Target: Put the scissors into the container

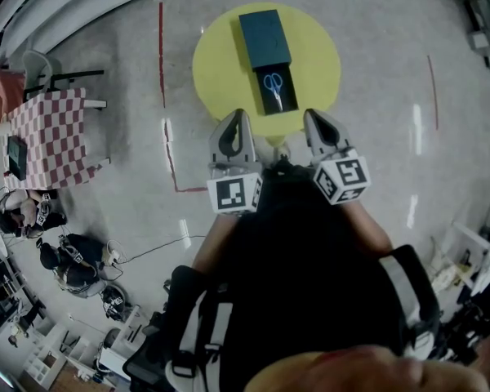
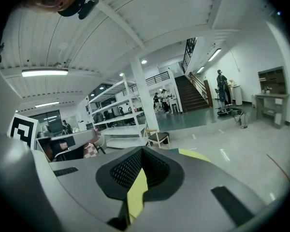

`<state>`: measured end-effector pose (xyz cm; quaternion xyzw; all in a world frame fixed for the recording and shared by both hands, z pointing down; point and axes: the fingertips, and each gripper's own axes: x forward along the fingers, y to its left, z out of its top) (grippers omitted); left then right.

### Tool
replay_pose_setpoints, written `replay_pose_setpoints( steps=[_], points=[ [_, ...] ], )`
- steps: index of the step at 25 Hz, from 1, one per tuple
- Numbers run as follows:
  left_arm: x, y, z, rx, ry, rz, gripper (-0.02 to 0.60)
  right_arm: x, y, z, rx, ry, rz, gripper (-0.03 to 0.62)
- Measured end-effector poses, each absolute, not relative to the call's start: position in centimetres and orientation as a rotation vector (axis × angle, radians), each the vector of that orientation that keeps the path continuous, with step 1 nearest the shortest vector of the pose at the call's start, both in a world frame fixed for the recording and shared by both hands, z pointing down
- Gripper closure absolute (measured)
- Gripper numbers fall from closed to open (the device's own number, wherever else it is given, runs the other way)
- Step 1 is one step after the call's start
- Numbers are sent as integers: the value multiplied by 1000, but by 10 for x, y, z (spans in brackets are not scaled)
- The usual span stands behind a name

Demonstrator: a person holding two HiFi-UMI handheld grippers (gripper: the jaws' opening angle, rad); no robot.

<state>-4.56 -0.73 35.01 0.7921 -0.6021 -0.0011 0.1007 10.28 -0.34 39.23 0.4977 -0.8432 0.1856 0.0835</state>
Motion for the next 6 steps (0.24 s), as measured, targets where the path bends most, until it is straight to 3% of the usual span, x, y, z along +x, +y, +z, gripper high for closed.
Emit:
replay_pose_setpoints(
  steps=[6],
  points=[
    [-42,-5,347,2353,-1779,-13,585,107,0,392,1491,-2513,567,597]
  ],
)
